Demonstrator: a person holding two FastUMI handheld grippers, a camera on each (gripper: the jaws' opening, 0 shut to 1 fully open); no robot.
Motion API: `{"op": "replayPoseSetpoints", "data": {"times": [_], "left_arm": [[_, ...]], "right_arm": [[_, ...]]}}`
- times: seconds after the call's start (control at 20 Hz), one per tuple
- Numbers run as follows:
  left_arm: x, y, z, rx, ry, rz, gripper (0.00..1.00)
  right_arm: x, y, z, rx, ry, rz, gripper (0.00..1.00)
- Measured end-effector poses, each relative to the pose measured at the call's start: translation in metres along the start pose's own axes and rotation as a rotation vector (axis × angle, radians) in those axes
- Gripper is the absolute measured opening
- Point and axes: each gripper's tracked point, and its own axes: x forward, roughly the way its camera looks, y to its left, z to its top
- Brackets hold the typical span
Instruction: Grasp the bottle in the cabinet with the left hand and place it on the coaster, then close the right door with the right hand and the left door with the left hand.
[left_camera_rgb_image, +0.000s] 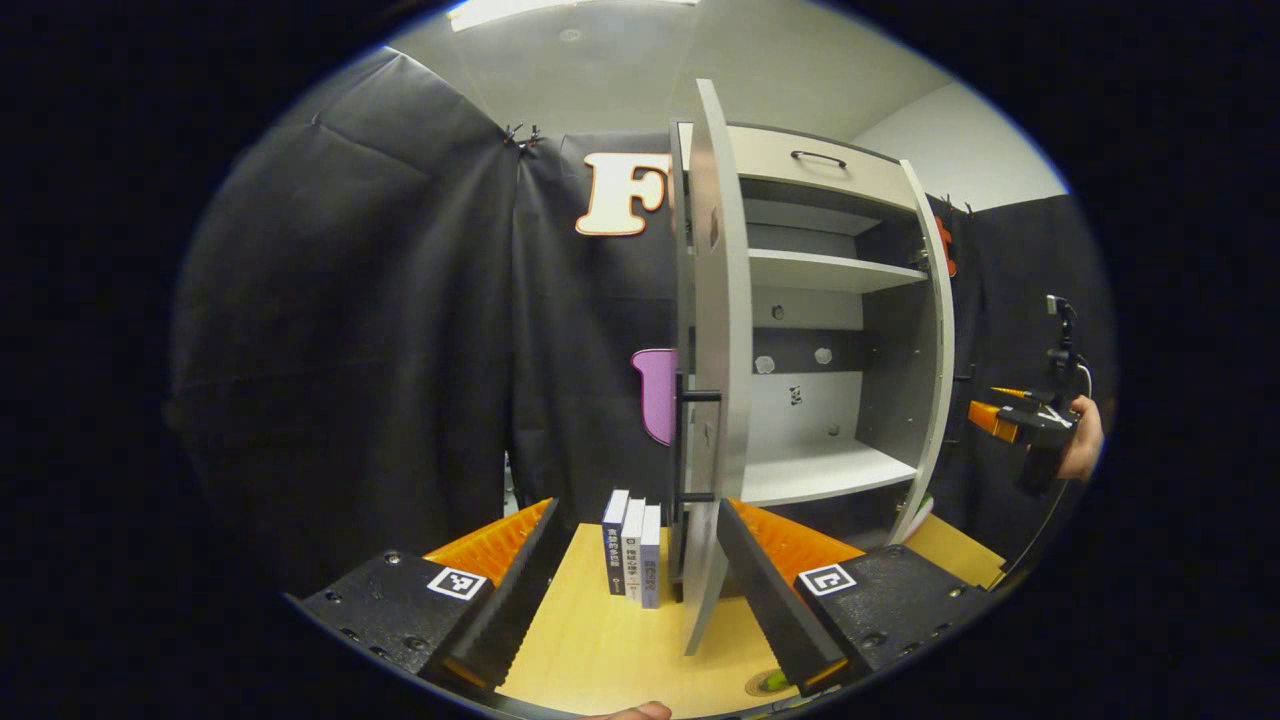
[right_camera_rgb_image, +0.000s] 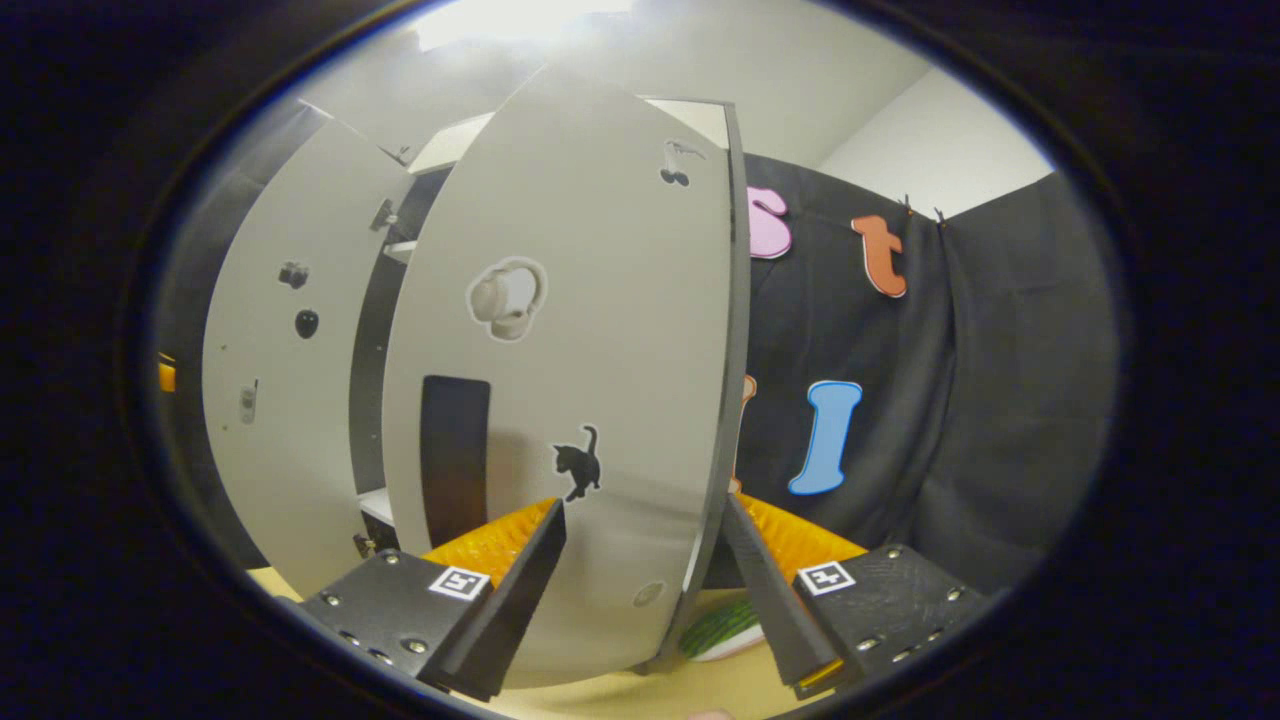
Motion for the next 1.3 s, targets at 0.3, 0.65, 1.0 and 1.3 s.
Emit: {"op": "replayPoseSetpoints", "data": {"times": [0.3, 0.65, 1.0, 1.3], "left_arm": [[0.033, 0.043, -0.005, -0.017, 0.015, 0.069, 0.98], [0.090, 0.063, -0.009, -0.037, 0.005, 0.092, 0.96], [0.128, 0.018, -0.003, -0.155, -0.003, -0.031, 0.92], [0.115, 0.004, 0.001, -0.217, 0.021, -0.046, 0.88]], "right_arm": [[0.003, 0.027, -0.004, 0.018, -0.014, 0.082, 0.96], [-0.012, 0.035, 0.000, 0.024, -0.034, 0.137, 0.95], [-0.052, 0.023, 0.000, 0.064, -0.029, 0.144, 0.94], [-0.081, 0.007, 0.000, 0.122, -0.051, 0.112, 0.96]]}}
